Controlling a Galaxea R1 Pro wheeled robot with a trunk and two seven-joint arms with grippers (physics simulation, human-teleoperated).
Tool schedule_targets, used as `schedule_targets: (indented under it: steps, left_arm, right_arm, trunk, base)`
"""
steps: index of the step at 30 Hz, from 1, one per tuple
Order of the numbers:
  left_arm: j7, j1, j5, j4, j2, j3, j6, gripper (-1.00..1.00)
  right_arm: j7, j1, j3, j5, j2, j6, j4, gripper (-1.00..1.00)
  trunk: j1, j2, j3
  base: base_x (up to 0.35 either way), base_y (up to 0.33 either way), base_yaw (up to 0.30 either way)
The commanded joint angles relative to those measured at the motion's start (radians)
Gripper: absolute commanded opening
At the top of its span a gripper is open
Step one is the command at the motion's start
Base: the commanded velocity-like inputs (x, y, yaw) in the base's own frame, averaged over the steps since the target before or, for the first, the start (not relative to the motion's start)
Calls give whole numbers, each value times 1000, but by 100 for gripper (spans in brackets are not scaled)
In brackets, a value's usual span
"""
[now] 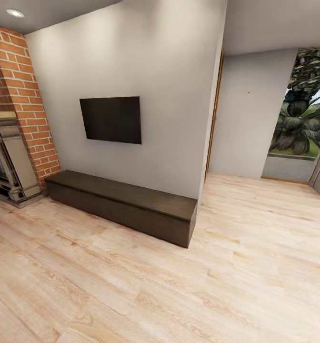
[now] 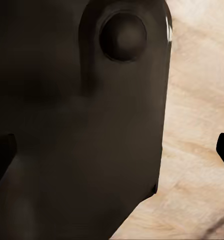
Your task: In the kitchen, take the popcorn bag from the countertop, put it into the microwave, and heat it until the popcorn is cooked so the cooked popcorn ends up inside the bag.
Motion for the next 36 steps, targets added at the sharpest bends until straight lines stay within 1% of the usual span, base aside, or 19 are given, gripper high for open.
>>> schedule_targets:
  steps: [1,4,7,13,16,21,26,36]
  left_arm:
    - [-2,0,6,-6,-5,6,-6,100]
    - [-2,0,23,-23,-7,13,-18,100]
    - [-2,0,19,-31,-16,13,-19,100]
    - [-2,0,18,-34,-19,14,-20,100]
    - [-2,0,18,-34,-20,14,-20,100]
    - [-2,0,18,-34,-19,14,-20,100]
    - [-2,0,18,-34,-19,13,-20,100]
    - [0,0,20,-34,-20,14,-19,100]
  right_arm:
    - [-6,-2,-4,-6,6,-6,0,100]
    - [-2,-2,4,3,3,-23,0,100]
    - [3,-2,7,3,0,-39,0,100]
    - [-7,-2,-4,-10,1,-73,1,100]
    - [-8,-2,-4,-19,3,-90,1,100]
    - [-8,-2,-7,-26,2,-91,2,100]
    - [-8,-2,-35,-26,2,-91,2,100]
    - [-8,-2,-38,-26,0,-91,2,100]
  trunk:
    - [0,0,0]
    - [0,0,0]
    - [0,0,0]
    - [0,0,0]
    - [0,0,0]
    - [0,0,0]
    - [0,0,0]
    - [0,0,0]
  base:
    - [0,0,0]
    - [0,0,0]
    - [0,0,0]
    - [0,0,-51]
    - [0,0,-222]
    - [0,0,-255]
    - [0,0,-285]
    - [0,0,-289]
